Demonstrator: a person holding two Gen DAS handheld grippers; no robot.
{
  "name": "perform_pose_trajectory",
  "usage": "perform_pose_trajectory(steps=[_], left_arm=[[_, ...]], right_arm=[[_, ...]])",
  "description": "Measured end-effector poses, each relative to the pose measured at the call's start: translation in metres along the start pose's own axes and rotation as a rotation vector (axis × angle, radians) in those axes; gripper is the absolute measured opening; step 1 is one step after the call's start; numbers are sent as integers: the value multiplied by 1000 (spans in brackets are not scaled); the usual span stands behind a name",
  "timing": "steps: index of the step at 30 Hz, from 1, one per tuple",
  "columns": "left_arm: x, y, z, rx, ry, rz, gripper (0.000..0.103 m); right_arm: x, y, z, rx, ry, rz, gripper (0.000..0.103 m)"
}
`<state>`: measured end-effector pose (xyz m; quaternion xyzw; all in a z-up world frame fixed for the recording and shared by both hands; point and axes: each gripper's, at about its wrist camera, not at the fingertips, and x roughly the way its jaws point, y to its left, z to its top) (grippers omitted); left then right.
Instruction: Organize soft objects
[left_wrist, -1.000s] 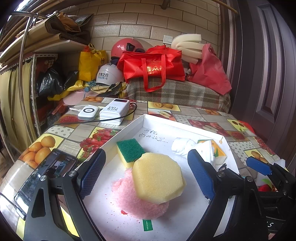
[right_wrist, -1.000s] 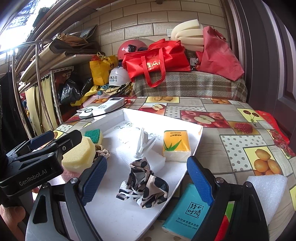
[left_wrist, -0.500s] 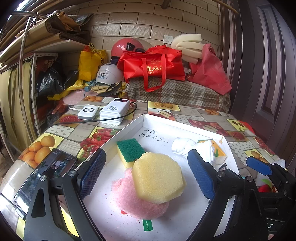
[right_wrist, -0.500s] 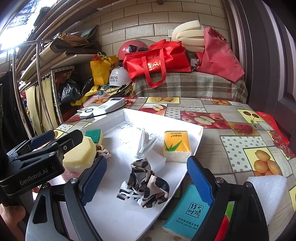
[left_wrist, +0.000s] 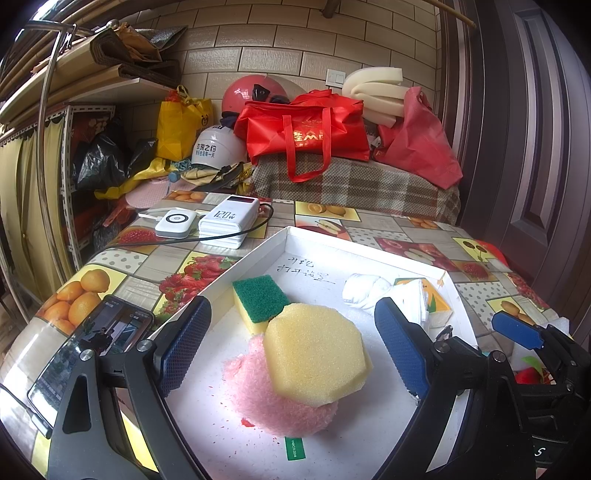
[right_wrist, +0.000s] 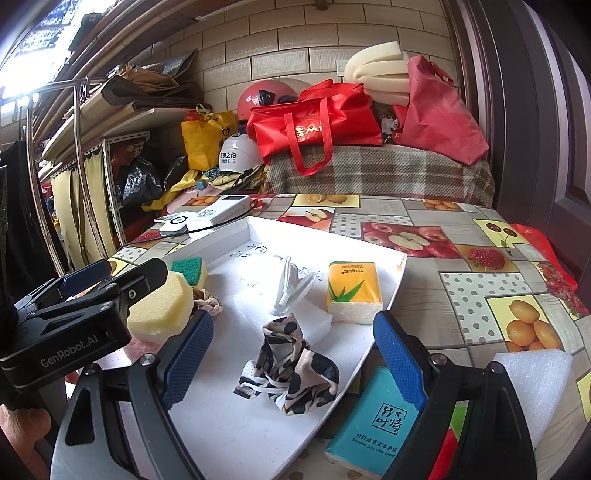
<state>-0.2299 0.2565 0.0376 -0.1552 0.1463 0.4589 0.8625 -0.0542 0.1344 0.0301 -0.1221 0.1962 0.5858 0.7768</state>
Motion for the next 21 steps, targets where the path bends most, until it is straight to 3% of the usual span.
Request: perform_pose_trajectory(steps=[21], left_arm=[[0, 1, 0, -2, 0, -1, 91]], right_arm=[[-1, 2, 0, -2, -3, 0, 89]])
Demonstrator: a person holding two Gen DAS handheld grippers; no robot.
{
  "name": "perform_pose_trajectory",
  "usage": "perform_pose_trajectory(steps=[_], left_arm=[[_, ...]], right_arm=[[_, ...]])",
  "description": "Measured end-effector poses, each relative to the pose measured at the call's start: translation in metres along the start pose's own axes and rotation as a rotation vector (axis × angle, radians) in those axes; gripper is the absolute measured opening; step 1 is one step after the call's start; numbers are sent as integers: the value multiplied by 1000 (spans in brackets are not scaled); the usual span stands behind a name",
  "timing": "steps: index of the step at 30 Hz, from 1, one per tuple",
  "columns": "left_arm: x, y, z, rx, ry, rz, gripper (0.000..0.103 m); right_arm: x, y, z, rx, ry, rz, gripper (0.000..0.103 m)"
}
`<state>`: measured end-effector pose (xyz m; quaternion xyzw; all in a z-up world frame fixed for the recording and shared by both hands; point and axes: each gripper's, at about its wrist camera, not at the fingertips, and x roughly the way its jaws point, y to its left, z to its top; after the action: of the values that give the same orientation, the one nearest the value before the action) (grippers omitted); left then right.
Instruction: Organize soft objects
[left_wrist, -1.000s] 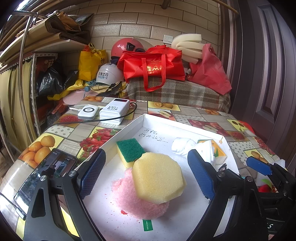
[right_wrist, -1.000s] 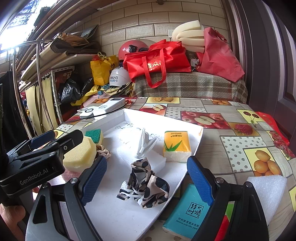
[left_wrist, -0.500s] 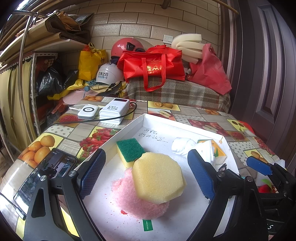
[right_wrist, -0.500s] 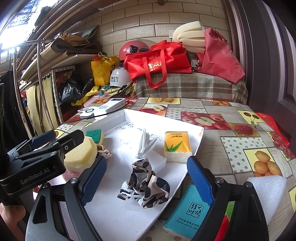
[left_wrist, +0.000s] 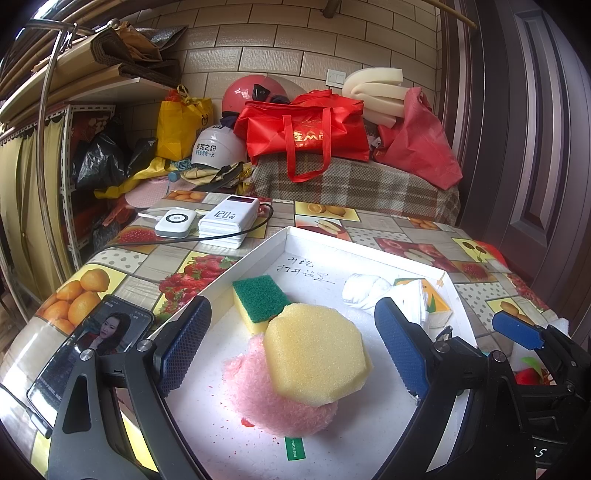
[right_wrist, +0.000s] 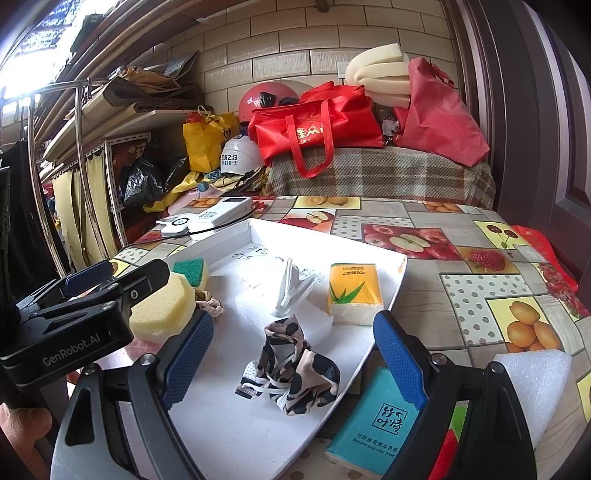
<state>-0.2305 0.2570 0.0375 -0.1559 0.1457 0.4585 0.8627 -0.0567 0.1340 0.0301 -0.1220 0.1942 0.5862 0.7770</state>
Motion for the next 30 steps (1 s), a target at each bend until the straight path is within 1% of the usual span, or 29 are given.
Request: perform_pose_trajectory(steps=[20, 23, 25, 27, 30], left_arm=[[0, 1, 0, -3, 0, -2, 91], [-2, 3, 0, -18, -19, -4, 91], [-7, 9, 0, -51, -46, -10, 91], [-9, 14, -2, -89, -58, -13, 91], [-7, 20, -3, -137, -39, -15, 91]], right_arm=[[0, 3, 1, -3, -3, -1, 89], [-2, 4, 2, -5, -8, -2, 89], [-5, 6, 4, -10, -28, -4, 89], [-14, 10, 4, -25, -74, 0, 89], [-34, 18, 0, -81, -165, 19, 89]])
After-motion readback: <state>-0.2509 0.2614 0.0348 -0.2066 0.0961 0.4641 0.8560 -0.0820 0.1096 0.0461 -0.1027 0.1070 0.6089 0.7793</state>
